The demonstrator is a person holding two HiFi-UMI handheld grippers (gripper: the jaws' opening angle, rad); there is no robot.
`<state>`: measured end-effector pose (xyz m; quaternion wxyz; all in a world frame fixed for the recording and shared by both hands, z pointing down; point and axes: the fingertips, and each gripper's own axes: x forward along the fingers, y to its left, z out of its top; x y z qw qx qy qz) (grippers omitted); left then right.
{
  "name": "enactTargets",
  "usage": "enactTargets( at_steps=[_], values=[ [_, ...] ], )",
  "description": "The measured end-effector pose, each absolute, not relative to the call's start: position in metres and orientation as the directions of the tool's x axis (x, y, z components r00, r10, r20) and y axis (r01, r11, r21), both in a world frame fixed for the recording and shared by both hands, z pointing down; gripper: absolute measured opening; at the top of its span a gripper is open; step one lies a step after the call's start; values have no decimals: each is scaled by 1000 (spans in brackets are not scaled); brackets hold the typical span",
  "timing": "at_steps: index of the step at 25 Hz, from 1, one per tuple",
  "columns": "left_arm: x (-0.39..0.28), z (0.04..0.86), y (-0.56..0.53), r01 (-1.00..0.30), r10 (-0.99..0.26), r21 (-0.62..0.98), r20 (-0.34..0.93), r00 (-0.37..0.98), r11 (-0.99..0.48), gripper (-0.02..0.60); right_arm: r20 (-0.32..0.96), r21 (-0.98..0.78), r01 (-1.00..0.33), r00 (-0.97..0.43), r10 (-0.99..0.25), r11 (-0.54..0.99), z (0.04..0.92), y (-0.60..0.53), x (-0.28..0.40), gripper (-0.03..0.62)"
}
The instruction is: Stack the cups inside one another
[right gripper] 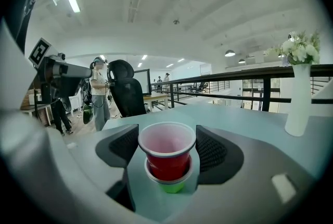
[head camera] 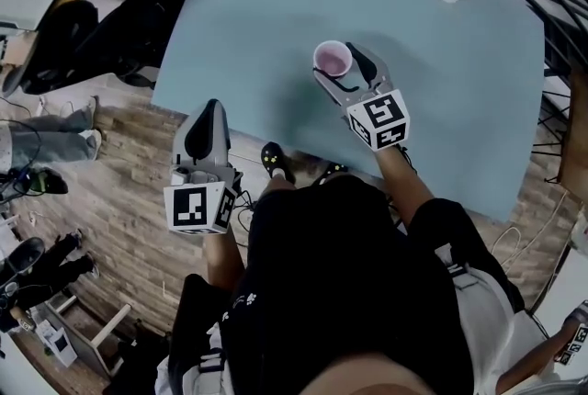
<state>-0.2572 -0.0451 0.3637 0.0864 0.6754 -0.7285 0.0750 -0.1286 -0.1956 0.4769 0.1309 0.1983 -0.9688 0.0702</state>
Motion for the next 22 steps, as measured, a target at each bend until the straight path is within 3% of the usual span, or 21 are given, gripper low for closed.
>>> enactTargets(
  at_steps=[22],
  values=[
    [-266, 373, -43, -997, -964, 14, 257, -72, 78, -14, 394, -57, -420, -843, -366, 906, 522, -198, -130, 348]
  ],
)
